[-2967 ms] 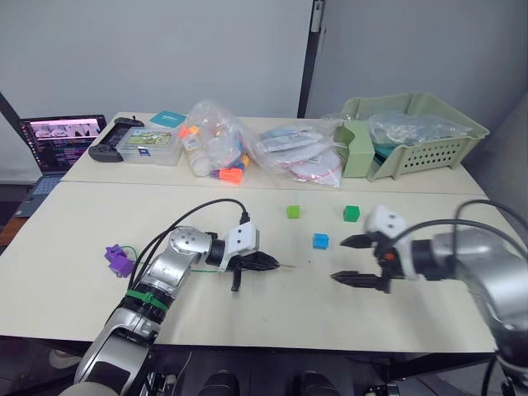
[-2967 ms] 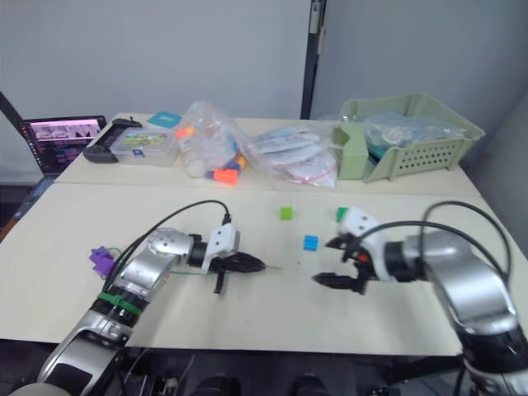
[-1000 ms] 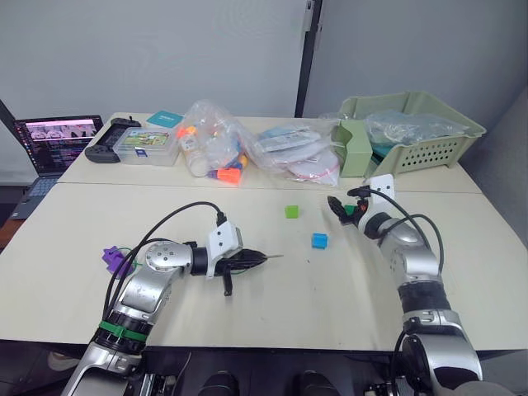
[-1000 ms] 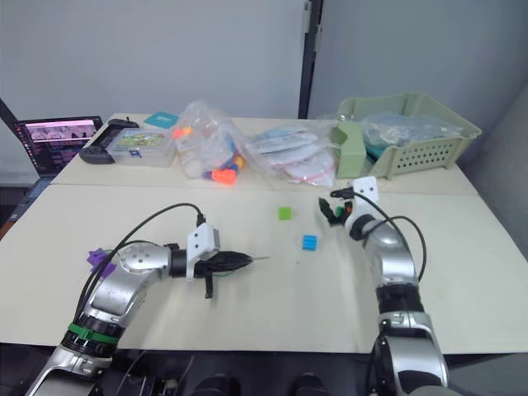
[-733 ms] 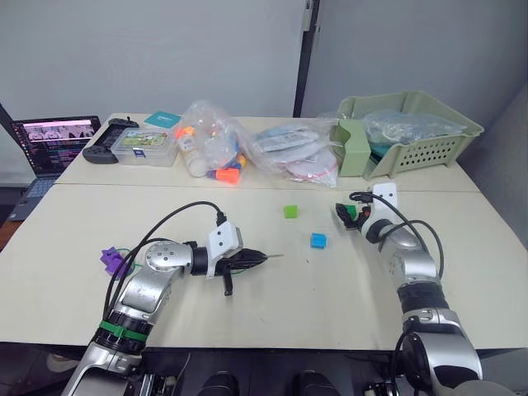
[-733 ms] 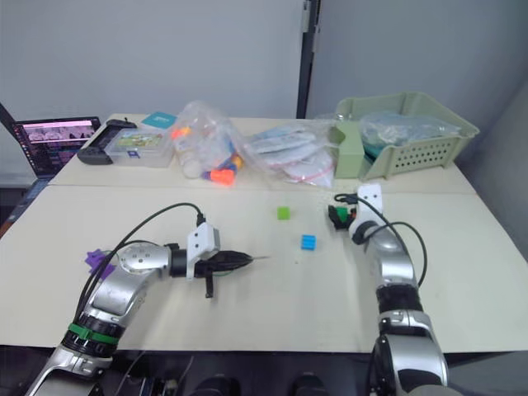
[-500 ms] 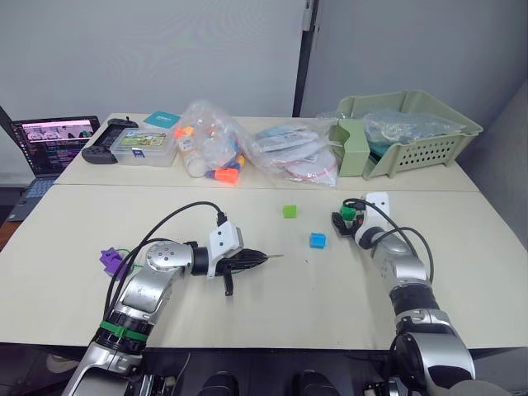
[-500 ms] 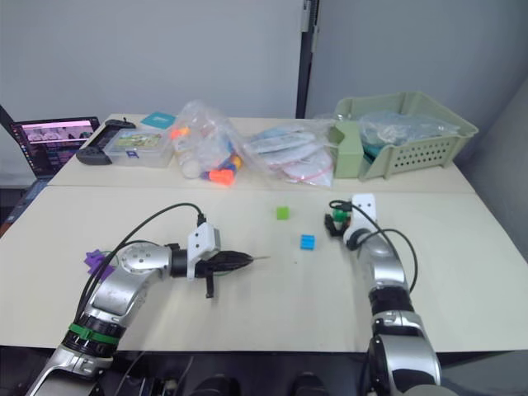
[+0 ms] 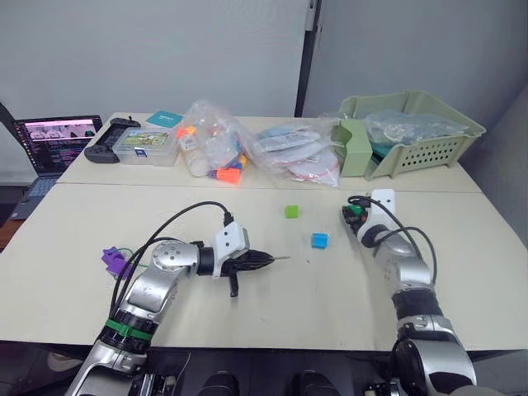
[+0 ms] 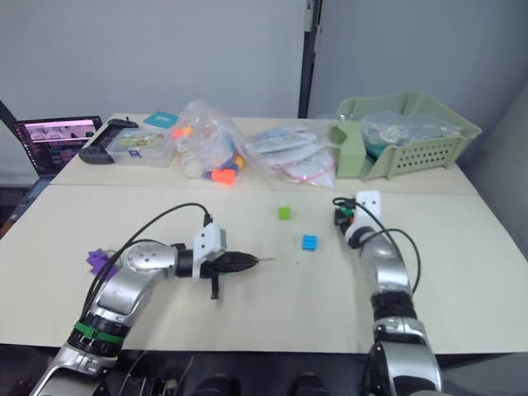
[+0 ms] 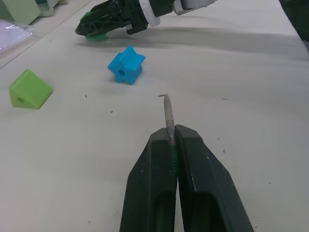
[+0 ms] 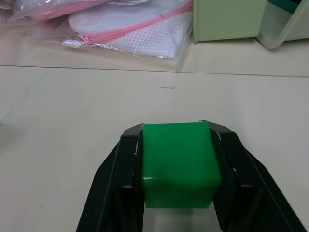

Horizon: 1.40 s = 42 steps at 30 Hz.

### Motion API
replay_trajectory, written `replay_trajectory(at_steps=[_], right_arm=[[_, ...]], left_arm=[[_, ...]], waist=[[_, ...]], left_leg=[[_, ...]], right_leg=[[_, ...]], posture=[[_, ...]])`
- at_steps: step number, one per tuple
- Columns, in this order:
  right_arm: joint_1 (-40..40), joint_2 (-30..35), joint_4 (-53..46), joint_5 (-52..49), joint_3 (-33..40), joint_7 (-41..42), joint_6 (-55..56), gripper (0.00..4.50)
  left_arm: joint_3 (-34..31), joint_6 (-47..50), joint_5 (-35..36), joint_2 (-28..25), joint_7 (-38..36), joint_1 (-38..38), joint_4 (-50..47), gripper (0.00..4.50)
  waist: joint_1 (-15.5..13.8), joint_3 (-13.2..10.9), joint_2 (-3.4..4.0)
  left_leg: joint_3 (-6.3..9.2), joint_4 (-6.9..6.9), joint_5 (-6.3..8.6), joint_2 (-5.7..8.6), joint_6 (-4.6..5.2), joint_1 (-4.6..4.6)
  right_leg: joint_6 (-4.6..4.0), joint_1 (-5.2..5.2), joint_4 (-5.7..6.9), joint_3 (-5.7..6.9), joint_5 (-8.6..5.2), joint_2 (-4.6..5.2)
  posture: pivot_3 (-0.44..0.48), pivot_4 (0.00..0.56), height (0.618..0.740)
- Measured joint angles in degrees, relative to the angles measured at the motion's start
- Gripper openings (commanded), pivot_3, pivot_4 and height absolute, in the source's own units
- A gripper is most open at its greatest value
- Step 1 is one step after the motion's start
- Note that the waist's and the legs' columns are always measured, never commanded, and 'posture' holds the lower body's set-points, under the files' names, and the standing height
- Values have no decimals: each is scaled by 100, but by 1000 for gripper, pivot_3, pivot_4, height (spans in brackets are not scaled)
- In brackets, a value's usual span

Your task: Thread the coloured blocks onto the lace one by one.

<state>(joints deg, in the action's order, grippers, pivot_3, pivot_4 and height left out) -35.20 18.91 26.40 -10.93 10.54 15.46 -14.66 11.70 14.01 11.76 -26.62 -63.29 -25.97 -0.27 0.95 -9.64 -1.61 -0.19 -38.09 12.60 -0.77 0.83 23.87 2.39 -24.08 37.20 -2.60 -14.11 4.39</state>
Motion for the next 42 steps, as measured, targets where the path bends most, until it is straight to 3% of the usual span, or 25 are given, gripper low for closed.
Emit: replay_trajectory(at_steps=[2, 9, 16, 21, 29, 41, 42], right_arm=[[188, 146, -610, -137, 107, 29, -315, 1204], [1862, 326, -4303, -976, 556, -184, -2195, 1204], [3417, -155, -6281, -1413, 446, -592, -3085, 1204], [4008, -431, -6532, -1271, -161, -809, -3177, 1204], [4149, -763, -6388, -987, -753, -1035, -3091, 1204], [4009, -1067, -6112, -1085, -898, -991, -3078, 1204], [3993, -1075, -6122, -1140, -896, -974, -3137, 2229]], left_arm=[[42, 0, 2, 36, -38, -28, 20, 0], [341, -182, 8, 391, -375, -289, 609, 0], [417, -503, -4, 476, -712, -573, 1172, 0], [430, -562, -14, 474, -833, -601, 1338, 0], [431, -530, -14, 329, -945, -585, 1233, 0], [432, -486, -14, 195, -942, -463, 1076, 0], [431, -483, -14, 188, -939, -451, 1060, 0]], waist=[[0, 0, 0], [-23, 2, 2], [-10, 4, 5], [-4, 4, 5], [-21, 4, 5], [-13, 4, 6], [-13, 4, 6]], left_leg=[[1, 0, 0, -1, 0, 1], [1, 1, 0, -2, 0, 1], [-1, -1, 0, -2, 1, 1], [-5, -1, -1, -4, 1, 0], [-4, -2, -1, -2, 1, 1], [-1, -2, -1, -6, 1, 0], [-1, -2, -1, -6, 1, 0]], right_leg=[[0, 0, -1, 0, 0, -1], [0, 4, -5, 4, -1, -10], [4, 5, -14, -4, -3, -11], [3, 3, -16, -4, -4, -14], [3, 5, -15, -2, -4, -13], [3, 5, -15, -2, -4, -17], [3, 5, -15, -2, -4, -17]], posture=[[0, 150, 740], [0, 150, 740], [0, 150, 740], [0, 150, 740], [0, 150, 740], [0, 150, 740], [0, 150, 740]])
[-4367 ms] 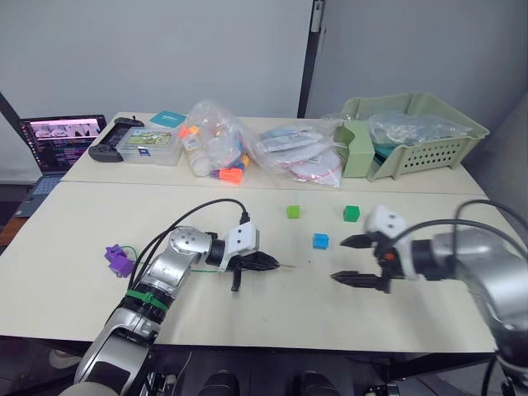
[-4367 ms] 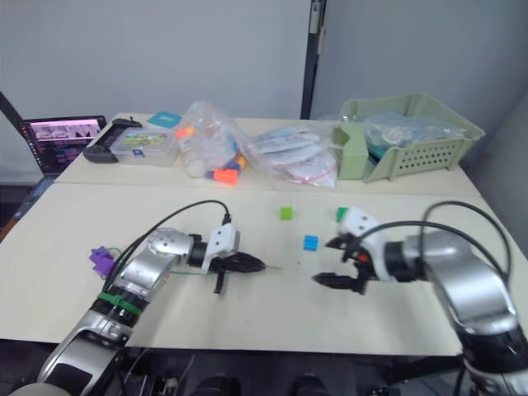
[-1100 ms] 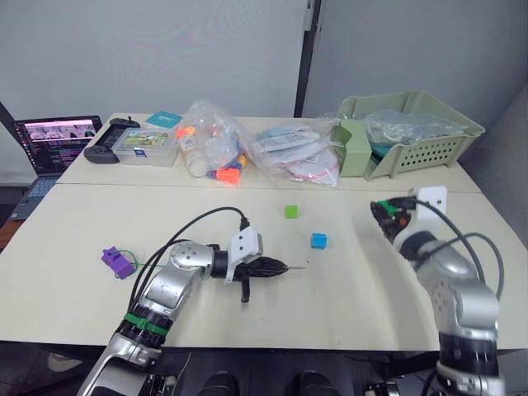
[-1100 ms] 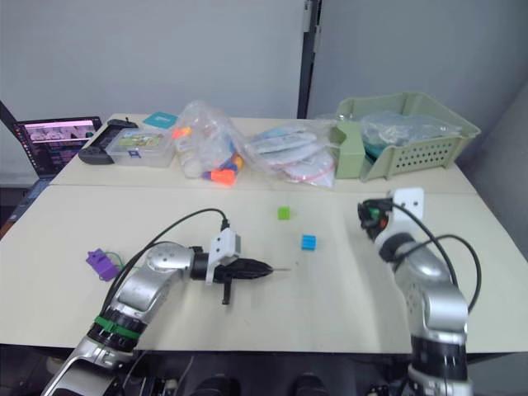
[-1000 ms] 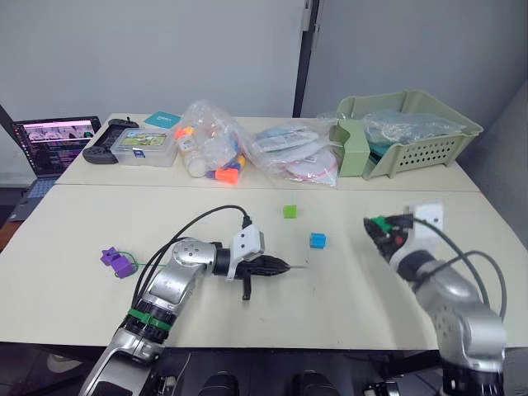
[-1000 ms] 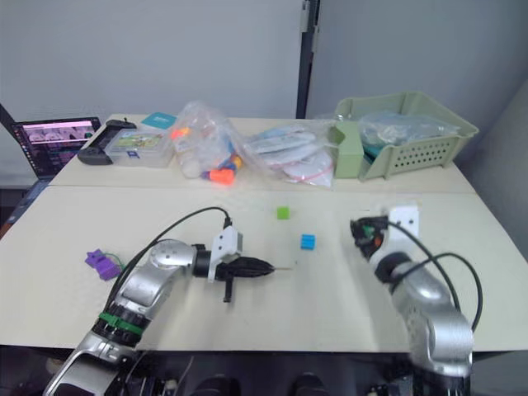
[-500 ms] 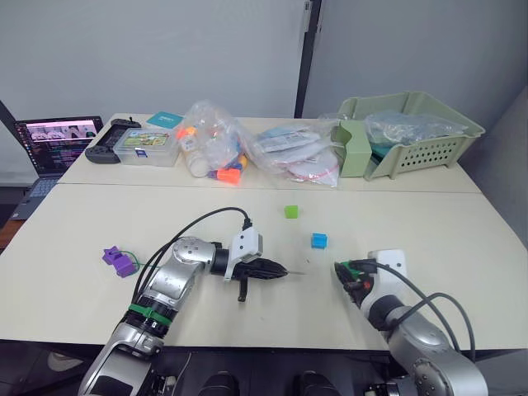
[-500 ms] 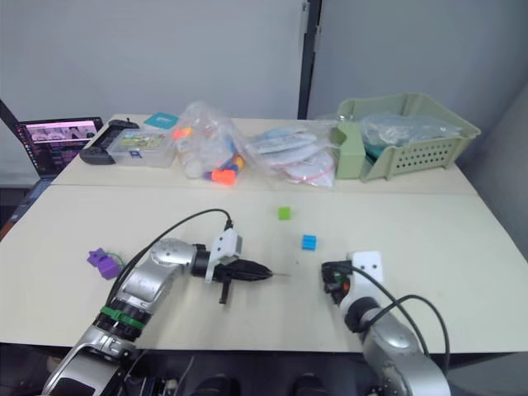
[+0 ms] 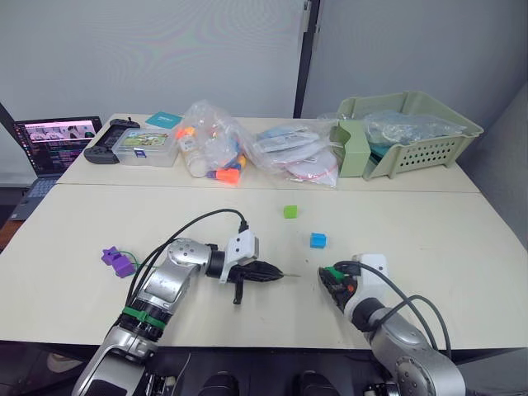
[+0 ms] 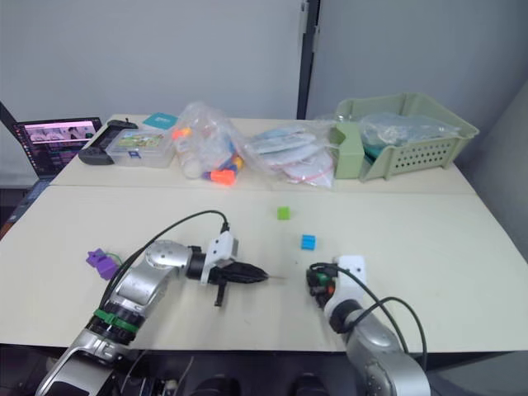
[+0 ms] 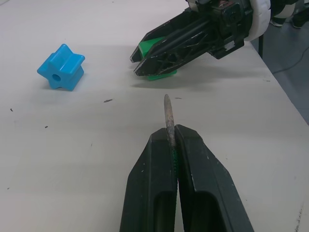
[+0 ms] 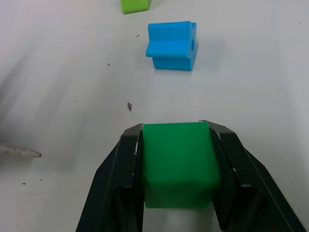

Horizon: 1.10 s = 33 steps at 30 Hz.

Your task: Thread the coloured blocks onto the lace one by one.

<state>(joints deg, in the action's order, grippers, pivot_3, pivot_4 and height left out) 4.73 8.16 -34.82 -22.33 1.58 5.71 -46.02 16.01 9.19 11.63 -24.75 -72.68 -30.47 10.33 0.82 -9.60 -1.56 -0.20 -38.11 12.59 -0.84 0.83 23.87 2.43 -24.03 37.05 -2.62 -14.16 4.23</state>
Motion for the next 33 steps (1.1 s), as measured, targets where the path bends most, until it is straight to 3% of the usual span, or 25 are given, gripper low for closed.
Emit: replay_trajectory(at_steps=[5, 7, 9, 14, 19, 24, 27, 33], right_arm=[[-15, 34, -32, -208, -1, 142, -213, 3892], [-59, 359, -96, -363, -11, 395, -321, 4465], [-111, 865, -228, -616, 173, 791, -452, 4465], [-564, 2573, -147, -1335, 1531, 2008, -613, 4465], [-1412, 4057, 875, -1476, 1432, 3758, -224, 4465], [-1972, 5106, 1381, -669, -97, 5672, 1008, 4465], [-2921, 4958, 2256, 202, -1282, 6603, 2001, 4465], [-4111, 4438, 3652, 1373, -2303, 7453, 3360, 4465]], left_arm=[[0, 48, 0, -25, 15, 43, -82, 0], [0, 102, 0, -24, 43, 116, -90, 0], [1, 112, 0, -24, 67, 151, -91, 0], [-14, 110, -1, -51, 132, 160, -112, 0], [-23, 111, -1, -5, 280, 202, -243, 0], [-29, 137, 0, 55, 445, 311, -418, 0], [-16, 201, -3, 66, 513, 389, -510, 0], [18, 274, -5, 77, 678, 470, -768, 0]], waist=[[-4, 0, 0], [-4, 0, 0], [-15, 0, 0], [-17, 1, -2], [6, -1, 2], [-2, -1, 2], [22, -1, 1], [-25, -2, 2]], left_leg=[[0, 0, 0, 2, 0, 0], [0, -3, 0, 3, 0, 0], [1, -7, 0, 4, 0, 2], [0, -18, 0, -2, 0, -2], [-2, -15, 0, -4, 0, -12], [0, -15, 1, -6, 1, -11], [-7, -26, 1, -2, 1, -13], [0, -27, 1, 2, 0, -9]], right_leg=[[0, 1, 0, 0, 0, 2], [0, 1, -1, -1, 0, 5], [1, 3, -1, 2, 0, 4], [4, 25, -15, 9, -2, -4], [2, 40, -24, 5, -3, -10], [3, 44, -31, 9, -3, -12], [6, 46, -29, 4, -2, -6], [7, 43, -25, 10, -2, 1]], posture=[[0, 150, 740], [0, 150, 740], [0, 150, 740], [0, 150, 740], [0, 150, 740], [0, 150, 740], [0, 150, 740], [0, 150, 740]])
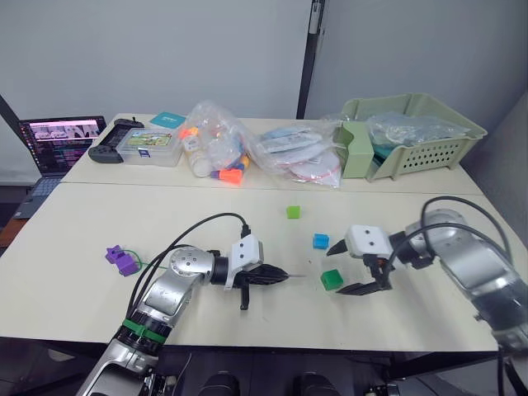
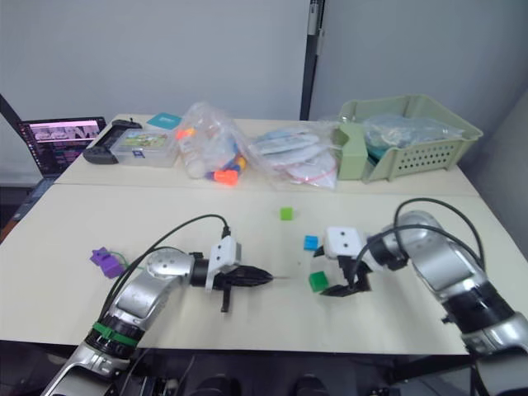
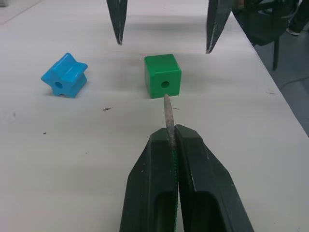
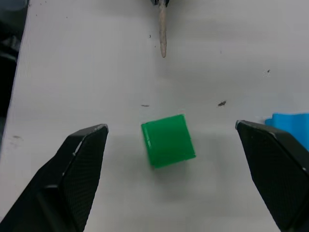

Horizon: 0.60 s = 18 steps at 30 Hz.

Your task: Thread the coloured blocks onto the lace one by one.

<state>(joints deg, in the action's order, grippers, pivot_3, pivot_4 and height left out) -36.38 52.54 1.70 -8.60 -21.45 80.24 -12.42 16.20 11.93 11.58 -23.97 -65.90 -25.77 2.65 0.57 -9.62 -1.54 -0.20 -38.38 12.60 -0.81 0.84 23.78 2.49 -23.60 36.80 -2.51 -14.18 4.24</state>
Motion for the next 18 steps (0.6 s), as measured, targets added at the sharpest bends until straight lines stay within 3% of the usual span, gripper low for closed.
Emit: replay_trajectory(at_steps=[6, 9, 16, 18], right_arm=[[-173, -318, 580, 572, -316, 262, 451, 4465], [-217, -412, 639, 765, -347, 267, 446, 3674], [-176, -442, 210, 1011, -343, 163, -3, 1280], [-53, -401, -127, 1067, -302, 66, -306, 1174]], left_arm=[[5, 133, 0, -38, 153, 145, -226, 0], [8, 204, 1, -43, 190, 155, -340, 0], [16, 285, 1, -44, 230, 161, -397, 0], [28, 298, 1, -30, 230, 160, -396, 0]], waist=[[-26, 0, 0], [-20, 0, 0], [-17, 0, 0], [-23, 0, 0]], left_leg=[[1, -1, 0, 6, 0, 2], [0, -1, 0, 4, 0, 0], [1, -1, 0, 6, 0, 0], [2, -2, 0, 6, 0, 0]], right_leg=[[1, -6, 12, 1, 1, 10], [0, -7, 13, 1, 1, 8], [0, -9, 20, 1, 1, 9], [0, -8, 20, 1, 1, 10]], posture=[[0, 150, 740], [0, 150, 740], [0, 150, 740], [0, 150, 740]])
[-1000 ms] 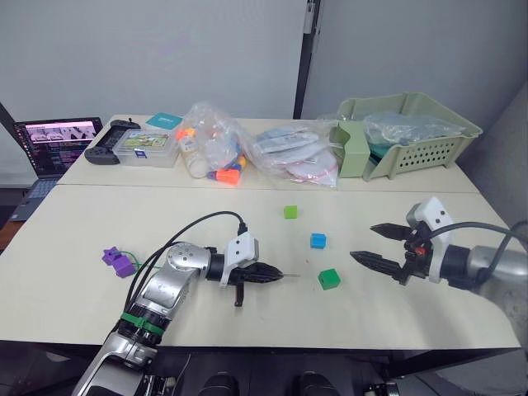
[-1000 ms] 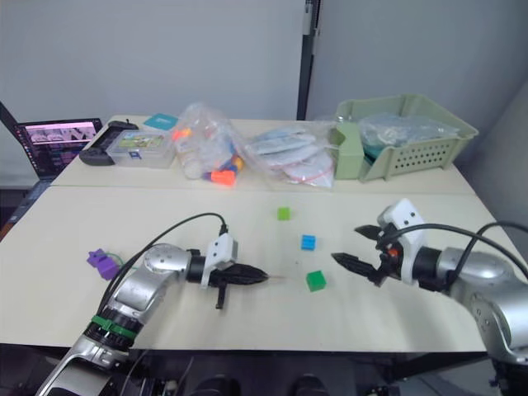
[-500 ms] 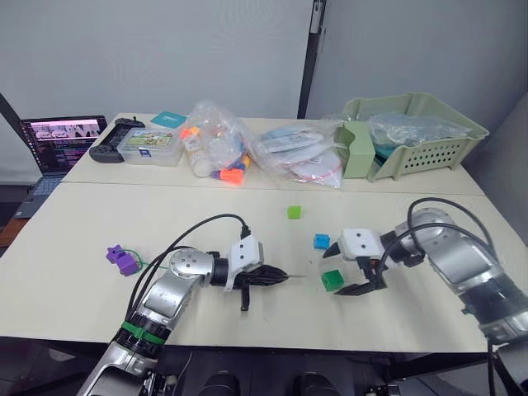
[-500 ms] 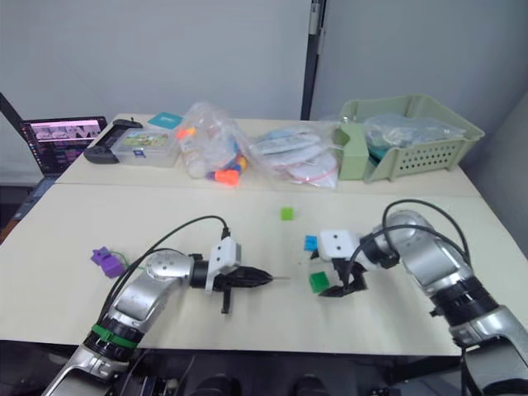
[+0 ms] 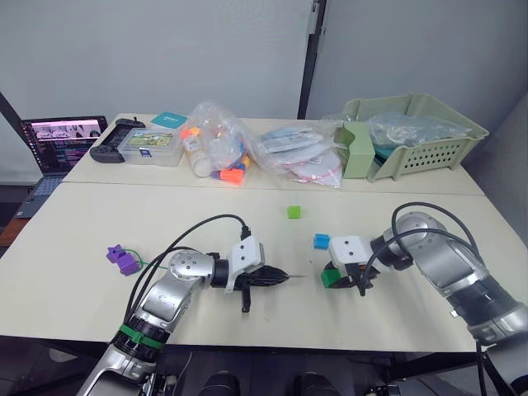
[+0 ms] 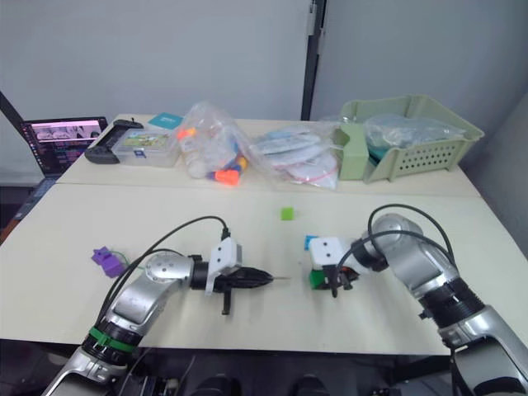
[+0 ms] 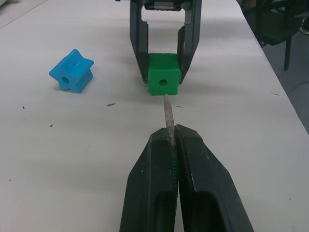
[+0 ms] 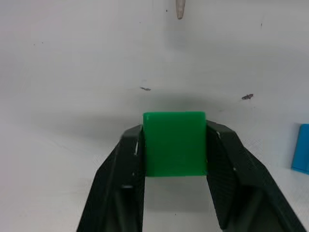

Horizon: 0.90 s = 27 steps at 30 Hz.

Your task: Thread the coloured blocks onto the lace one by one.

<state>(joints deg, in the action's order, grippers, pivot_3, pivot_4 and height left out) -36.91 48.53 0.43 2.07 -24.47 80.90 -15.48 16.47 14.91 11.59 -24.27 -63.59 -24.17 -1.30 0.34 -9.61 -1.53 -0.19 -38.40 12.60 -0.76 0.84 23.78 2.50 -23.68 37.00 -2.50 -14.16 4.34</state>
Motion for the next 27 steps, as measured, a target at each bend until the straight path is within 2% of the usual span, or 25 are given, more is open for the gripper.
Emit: replay_trajectory(at_steps=[12, 27], right_arm=[[425, -291, -1315, -216, 39, -531, -1926, 1174], [432, -318, -1469, -294, 6, -837, -2346, 1174]], left_arm=[[226, -124, -154, 51, -22, -134, 200, 0], [437, -222, -262, 42, -187, -237, 433, 0]], waist=[[-2, 0, 0], [21, 0, 0]], left_leg=[[0, -1, 0, 2, 0, 0], [0, -8, 0, -3, 0, -3]], right_leg=[[0, -1, 1, 0, 0, 1], [0, 5, -1, 2, -1, -5]], posture=[[0, 150, 740], [0, 150, 740]])
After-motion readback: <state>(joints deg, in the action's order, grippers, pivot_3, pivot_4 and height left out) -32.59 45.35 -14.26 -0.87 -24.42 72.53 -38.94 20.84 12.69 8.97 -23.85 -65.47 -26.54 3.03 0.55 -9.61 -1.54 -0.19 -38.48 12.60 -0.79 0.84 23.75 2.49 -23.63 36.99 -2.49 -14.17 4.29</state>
